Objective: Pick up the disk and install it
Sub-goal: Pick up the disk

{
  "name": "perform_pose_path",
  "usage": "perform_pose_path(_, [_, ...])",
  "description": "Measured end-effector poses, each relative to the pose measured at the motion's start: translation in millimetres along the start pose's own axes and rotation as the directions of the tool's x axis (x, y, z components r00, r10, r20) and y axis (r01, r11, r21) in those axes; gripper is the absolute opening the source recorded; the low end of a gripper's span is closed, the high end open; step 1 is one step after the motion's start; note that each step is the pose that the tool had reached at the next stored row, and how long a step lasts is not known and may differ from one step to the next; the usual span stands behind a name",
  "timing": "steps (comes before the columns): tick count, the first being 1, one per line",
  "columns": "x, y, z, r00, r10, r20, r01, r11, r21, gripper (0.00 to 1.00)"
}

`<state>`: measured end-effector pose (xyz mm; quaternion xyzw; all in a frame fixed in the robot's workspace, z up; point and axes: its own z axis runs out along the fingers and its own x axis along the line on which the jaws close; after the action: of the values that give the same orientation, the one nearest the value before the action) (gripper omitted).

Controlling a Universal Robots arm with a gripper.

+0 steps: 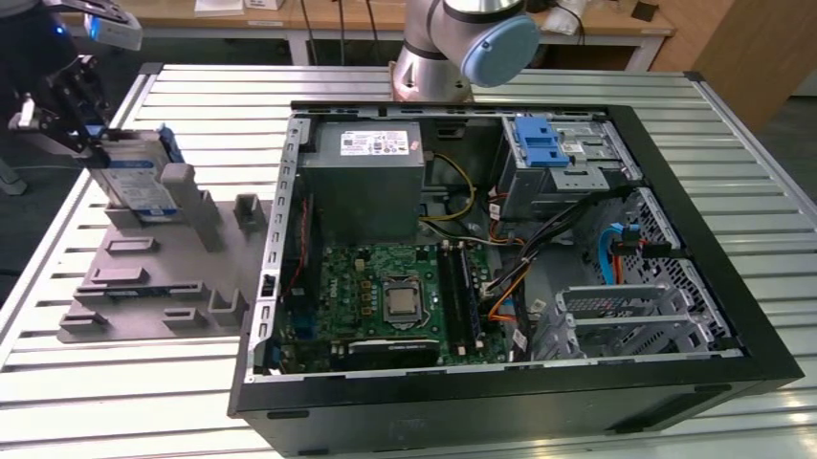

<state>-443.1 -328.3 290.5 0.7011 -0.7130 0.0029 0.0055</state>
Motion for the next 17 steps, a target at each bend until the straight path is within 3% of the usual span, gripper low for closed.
perform_pose_path(17, [0.2,0.0,-13.7,1.0000,0.000,0.0000,0.000,1.0000,-0.0001,0.36])
